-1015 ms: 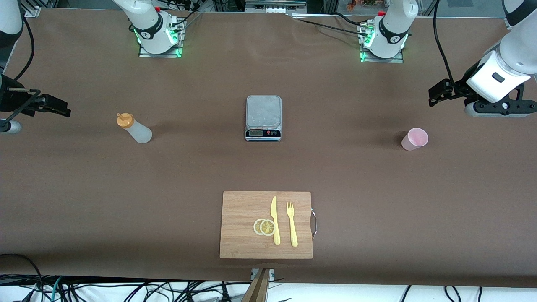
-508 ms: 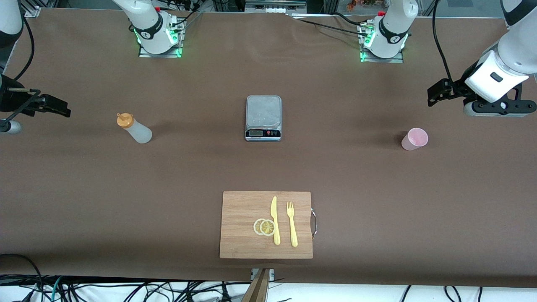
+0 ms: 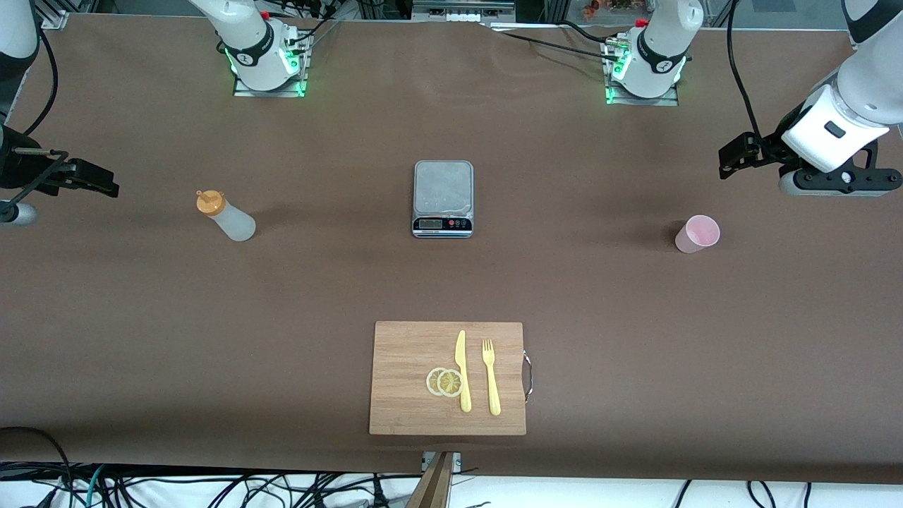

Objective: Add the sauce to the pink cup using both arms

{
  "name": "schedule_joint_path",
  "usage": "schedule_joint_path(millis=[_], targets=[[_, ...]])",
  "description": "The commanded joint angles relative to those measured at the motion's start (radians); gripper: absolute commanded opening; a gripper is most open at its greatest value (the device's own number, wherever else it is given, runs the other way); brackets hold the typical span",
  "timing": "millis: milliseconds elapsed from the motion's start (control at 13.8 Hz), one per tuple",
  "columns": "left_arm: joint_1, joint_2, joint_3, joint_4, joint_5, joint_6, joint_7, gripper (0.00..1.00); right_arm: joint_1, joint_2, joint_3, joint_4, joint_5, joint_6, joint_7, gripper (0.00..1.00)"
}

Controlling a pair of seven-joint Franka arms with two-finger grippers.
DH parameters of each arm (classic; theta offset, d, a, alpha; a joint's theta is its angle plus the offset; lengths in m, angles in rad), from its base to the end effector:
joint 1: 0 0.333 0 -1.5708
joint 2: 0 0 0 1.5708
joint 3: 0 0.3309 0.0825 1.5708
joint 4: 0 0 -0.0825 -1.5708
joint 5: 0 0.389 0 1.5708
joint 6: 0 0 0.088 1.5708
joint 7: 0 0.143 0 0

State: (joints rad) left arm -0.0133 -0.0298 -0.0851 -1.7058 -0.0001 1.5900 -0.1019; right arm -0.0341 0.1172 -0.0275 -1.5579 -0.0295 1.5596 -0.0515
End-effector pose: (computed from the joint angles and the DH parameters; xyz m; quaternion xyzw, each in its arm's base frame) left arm 0.5408 -0.0540 0.5573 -0.9991 -0.0018 0.0427 0.0055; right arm 0.5857 -0.0396 0.5414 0.9982 -0.0044 -0.0585 0.0131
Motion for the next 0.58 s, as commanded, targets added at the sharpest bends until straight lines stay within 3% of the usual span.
schedule_joint_path(millis=[0, 508], targets=[[-0.002, 0.016, -0.018, 0.034, -0.009, -0.024, 0.01, 1.0, -0.003, 0.01, 0.001, 0.025, -0.006, -0.012, 0.002, 1.0], [0.003, 0.014, -0.018, 0.032, -0.012, -0.03, 0.014, 1.0, -0.003, 0.012, 0.001, 0.025, -0.006, -0.012, 0.004, 1.0]])
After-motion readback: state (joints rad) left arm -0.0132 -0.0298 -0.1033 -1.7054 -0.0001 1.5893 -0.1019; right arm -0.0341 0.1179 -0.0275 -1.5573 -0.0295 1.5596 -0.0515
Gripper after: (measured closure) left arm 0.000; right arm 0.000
